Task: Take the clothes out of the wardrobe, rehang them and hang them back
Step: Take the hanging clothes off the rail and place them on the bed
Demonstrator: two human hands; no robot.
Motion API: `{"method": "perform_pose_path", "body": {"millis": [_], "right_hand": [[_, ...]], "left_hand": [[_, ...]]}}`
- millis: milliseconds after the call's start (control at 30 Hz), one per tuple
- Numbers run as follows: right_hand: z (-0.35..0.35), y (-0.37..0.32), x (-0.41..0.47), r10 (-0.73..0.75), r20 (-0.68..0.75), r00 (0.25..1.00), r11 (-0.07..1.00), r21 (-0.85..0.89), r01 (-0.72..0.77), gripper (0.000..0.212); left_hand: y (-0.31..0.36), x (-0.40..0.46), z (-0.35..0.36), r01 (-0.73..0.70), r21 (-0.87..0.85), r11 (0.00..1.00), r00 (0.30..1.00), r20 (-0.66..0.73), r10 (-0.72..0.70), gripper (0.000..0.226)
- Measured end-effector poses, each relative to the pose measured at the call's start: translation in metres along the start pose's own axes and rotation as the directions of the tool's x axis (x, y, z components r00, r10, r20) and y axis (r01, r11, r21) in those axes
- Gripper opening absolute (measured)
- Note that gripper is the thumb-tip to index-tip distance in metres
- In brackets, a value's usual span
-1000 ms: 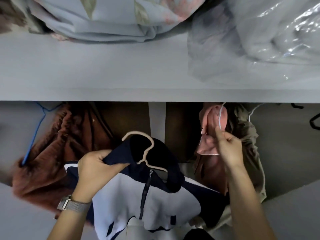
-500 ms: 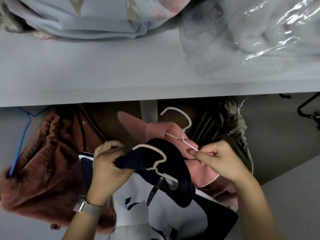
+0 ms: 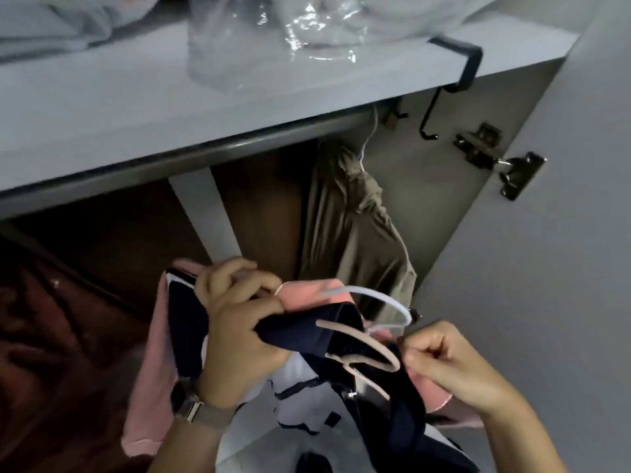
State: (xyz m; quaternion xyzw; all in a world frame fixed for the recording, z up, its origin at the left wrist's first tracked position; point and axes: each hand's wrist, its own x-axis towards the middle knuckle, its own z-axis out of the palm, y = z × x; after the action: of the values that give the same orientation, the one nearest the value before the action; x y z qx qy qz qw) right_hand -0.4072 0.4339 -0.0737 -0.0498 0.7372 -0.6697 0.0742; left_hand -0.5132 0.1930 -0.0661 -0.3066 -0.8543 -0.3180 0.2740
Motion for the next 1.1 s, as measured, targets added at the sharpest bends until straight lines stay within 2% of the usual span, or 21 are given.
{"method": "perform_pose_path", "body": {"millis": [67,167,333,400,467,533,600,667,733,867,967,1033,1100], "right_hand": [[0.000,0.004,-0.023,0.044,-0.033,0.998,0.999,0.003,-0.044,0.031],[-0.010,0.005,-0.060,0.097,-0.076,0.992,0.995,-0.026,-0.099,0.027],[-0.028,-0.006,-0.142,0.170,-0.171,0.970,0.978,-0.096,-0.188,0.054],[-0.034,-0.012,-0.174,0.259,-0.183,0.948,0.949,-0.135,-0.285,0.065],[-0.048,-0.014,-0.203,0.325,-0.260,0.910,0.884,-0.258,-0.389,0.059],[-0.044,-0.007,-0.257,0.309,-0.365,0.878,0.813,-0.377,-0.443,0.049],[-0.041,0.003,-0.323,0.341,-0.511,0.789,0.762,-0.341,-0.551,0.029],[-0.035,0.009,-0.396,0.385,-0.611,0.691,0.764,-0.209,-0.611,0.018],[-0.028,0.019,-0.467,0.373,-0.714,0.593,0.789,-0.092,-0.607,0.018],[-0.006,0.035,-0.600,0.338,-0.880,0.335,0.775,0.058,-0.630,0.035],[0.009,0.035,-0.677,0.313,-0.936,0.161,0.751,0.140,-0.645,0.032],[0.018,0.033,-0.719,0.299,-0.952,0.066,0.753,0.193,-0.629,0.026],[0.026,0.035,-0.757,0.275,-0.961,-0.035,0.774,0.242,-0.586,0.032]], "left_hand": [[0.011,-0.003,0.009,-0.052,-0.081,0.995,0.997,0.056,0.057,0.007],[0.036,-0.010,0.020,0.008,-0.196,0.981,0.988,0.152,0.023,0.017],[0.115,-0.030,0.039,0.062,-0.283,0.957,0.955,0.295,0.025,0.022],[0.156,-0.038,0.048,0.015,-0.264,0.964,0.943,0.326,0.074,0.023],[0.198,-0.036,0.065,-0.049,-0.275,0.960,0.922,0.356,0.149,0.024],[0.251,-0.062,0.072,-0.127,-0.294,0.947,0.893,0.381,0.238,0.028],[0.308,-0.097,0.080,-0.195,-0.345,0.918,0.859,0.392,0.330,0.033],[0.368,-0.130,0.087,-0.258,-0.396,0.881,0.822,0.389,0.415,0.034],[0.429,-0.161,0.091,-0.283,-0.452,0.846,0.783,0.400,0.476,0.034],[0.538,-0.230,0.102,-0.243,-0.598,0.764,0.661,0.474,0.582,0.041],[0.601,-0.275,0.113,-0.215,-0.677,0.704,0.557,0.507,0.658,0.048],[0.639,-0.296,0.118,-0.212,-0.742,0.636,0.488,0.484,0.727,0.039],[0.677,-0.315,0.124,-0.204,-0.792,0.575,0.414,0.462,0.784,0.036]]}}
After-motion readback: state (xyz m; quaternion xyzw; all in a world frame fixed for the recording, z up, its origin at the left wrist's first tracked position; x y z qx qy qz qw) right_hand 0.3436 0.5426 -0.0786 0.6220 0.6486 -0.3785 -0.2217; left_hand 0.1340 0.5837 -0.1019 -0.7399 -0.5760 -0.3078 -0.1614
